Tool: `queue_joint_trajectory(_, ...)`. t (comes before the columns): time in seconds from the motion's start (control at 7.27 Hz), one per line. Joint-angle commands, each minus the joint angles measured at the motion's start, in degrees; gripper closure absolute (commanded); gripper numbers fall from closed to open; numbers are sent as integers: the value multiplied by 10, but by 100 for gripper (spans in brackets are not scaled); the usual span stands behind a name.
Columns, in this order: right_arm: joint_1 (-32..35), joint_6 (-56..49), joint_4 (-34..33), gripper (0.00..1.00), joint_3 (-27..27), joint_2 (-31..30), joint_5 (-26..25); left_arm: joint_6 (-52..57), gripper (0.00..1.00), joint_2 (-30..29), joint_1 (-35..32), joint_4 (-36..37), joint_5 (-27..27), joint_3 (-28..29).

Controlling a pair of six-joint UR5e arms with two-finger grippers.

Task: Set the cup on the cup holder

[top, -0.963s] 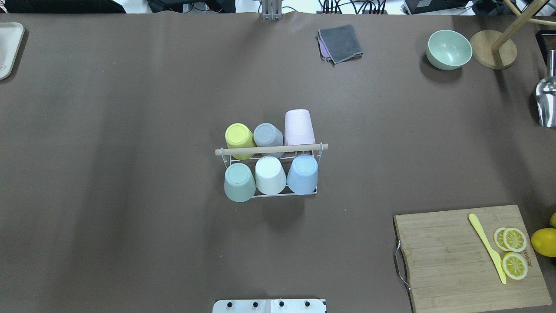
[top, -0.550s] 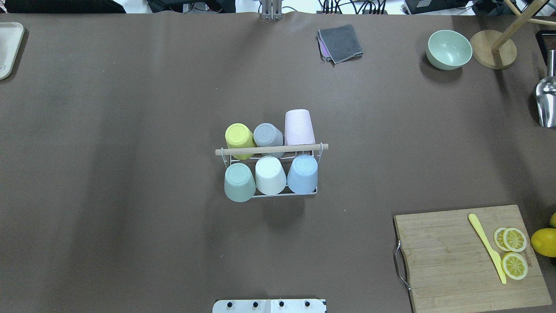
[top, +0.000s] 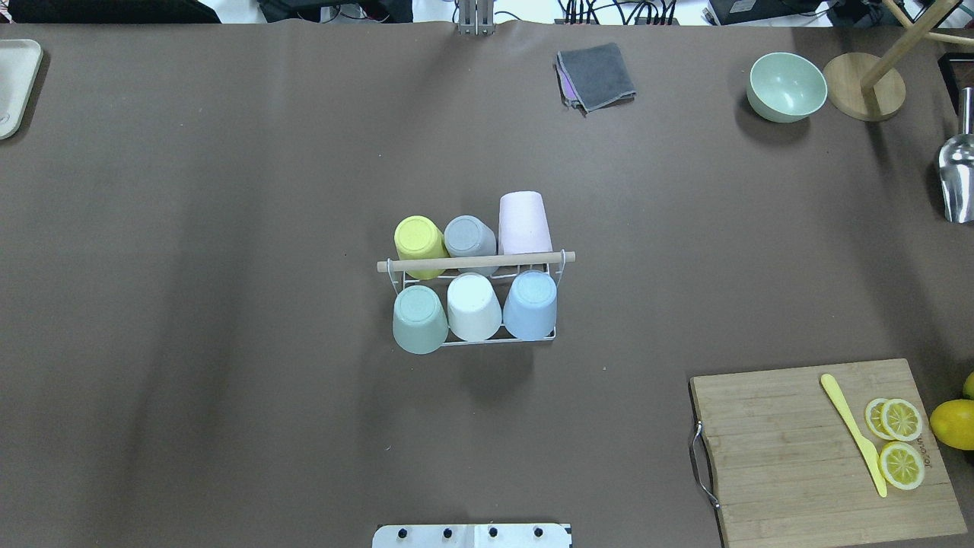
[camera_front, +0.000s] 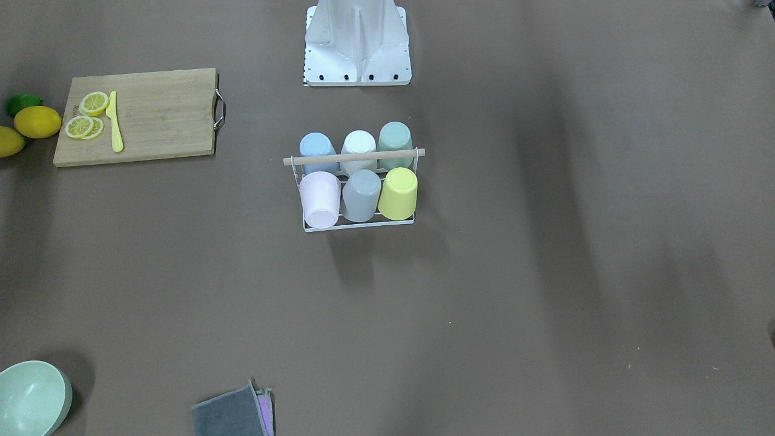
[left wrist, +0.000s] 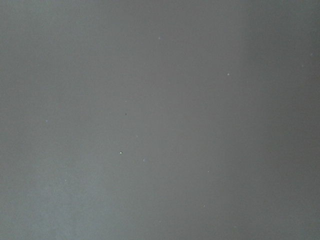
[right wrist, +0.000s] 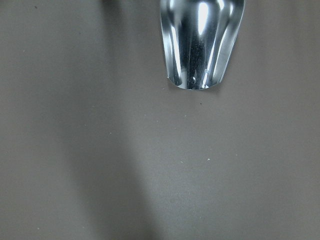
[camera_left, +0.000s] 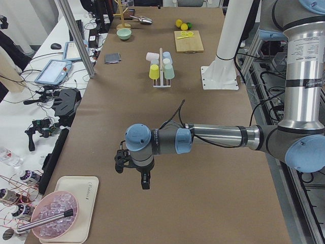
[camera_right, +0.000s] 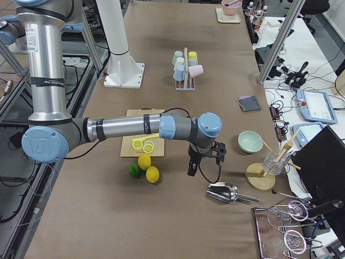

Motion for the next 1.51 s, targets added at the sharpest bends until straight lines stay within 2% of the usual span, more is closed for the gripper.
queue_joint_trajectory(0.0,0,0,0,1,0,0,0,-21,3,3,12,-12,-16,1)
queue_joint_trajectory(0.14,0,1,0,0,0,0,-1,-21,3,6,13,-11,-33,-1)
queue_joint_trajectory(0.55,0,4,0,1,-1,3,-2,-17,3,26,25,-9,-33,1)
queue_joint_trajectory(0.83,0,4,0,0,1,4,-12,-8,3,37,39,17,-16,-6)
queue_joint_trajectory(0.96,0,4,0,1,1,4,-16,19,3,38,41,38,10,-9)
queue_joint_trajectory(1.38,0,4,0,0,-1,0,-13,53,3,41,49,41,17,-5)
